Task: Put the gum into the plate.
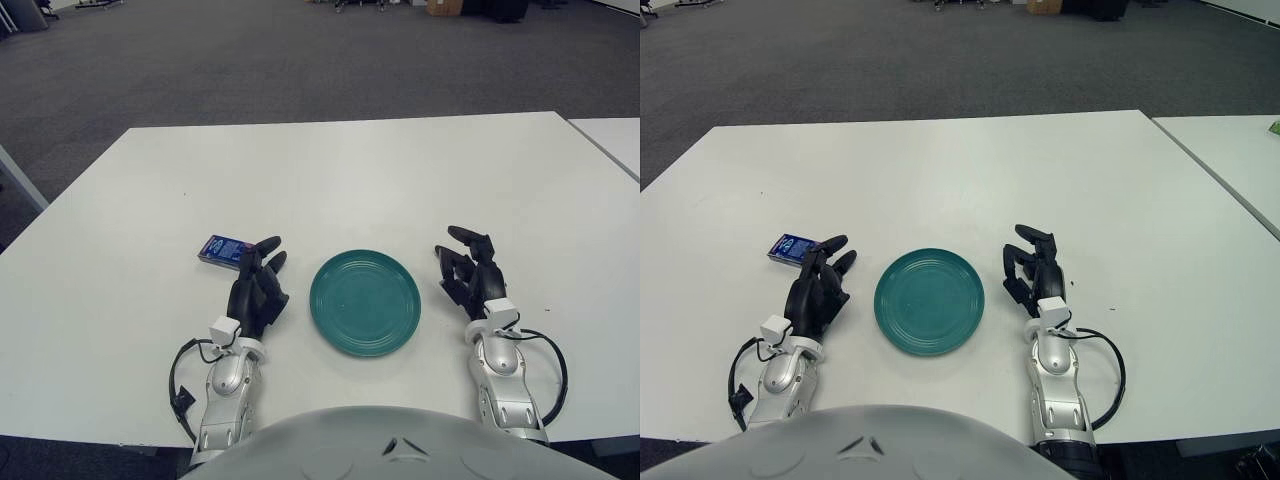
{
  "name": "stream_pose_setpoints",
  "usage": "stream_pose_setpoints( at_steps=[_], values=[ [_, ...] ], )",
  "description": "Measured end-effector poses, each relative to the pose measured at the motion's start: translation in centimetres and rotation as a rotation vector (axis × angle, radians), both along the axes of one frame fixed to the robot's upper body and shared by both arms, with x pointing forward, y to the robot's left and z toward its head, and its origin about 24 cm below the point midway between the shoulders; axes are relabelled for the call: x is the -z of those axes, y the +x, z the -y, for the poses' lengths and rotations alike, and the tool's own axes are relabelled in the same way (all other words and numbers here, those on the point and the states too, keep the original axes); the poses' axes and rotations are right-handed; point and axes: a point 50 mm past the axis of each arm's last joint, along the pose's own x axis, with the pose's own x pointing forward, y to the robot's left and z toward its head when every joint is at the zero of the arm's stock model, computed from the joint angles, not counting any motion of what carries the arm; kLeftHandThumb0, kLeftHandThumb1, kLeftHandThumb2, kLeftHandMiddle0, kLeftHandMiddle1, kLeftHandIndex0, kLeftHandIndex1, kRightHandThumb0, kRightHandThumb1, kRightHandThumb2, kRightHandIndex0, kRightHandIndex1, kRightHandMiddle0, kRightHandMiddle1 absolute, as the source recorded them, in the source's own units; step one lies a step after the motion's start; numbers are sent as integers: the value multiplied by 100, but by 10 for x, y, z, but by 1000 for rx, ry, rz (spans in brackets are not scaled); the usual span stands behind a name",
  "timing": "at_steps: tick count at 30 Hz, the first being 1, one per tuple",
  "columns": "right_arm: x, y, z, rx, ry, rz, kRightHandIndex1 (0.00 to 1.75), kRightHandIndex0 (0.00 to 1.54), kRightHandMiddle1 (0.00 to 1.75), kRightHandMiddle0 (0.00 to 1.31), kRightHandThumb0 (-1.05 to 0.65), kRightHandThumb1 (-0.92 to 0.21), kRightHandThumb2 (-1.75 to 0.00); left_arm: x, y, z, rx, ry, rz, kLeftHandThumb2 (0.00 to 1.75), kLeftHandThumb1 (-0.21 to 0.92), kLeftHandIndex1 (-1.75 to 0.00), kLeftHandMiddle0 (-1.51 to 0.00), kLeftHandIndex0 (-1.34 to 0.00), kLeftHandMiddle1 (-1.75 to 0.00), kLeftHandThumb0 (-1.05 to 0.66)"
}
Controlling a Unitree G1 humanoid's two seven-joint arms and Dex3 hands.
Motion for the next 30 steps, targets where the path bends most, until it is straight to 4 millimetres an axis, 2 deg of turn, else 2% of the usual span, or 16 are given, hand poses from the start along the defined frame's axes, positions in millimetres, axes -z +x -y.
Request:
stream_pose_setpoints(
  at_steps=[24, 30],
  values=[
    [0, 0, 0, -1, 0, 0, 48, 42, 104, 4, -62, -92, -59, -3, 0, 0, 0, -17, -8, 94, 92, -109, -26, -1, -65, -85],
    [0, -1, 0, -1, -2, -1, 48, 43, 103, 4, -62, -92, -59, -15, 5, 5, -15, 17, 34, 85, 92, -113, -30, -4, -76, -82]
  ],
)
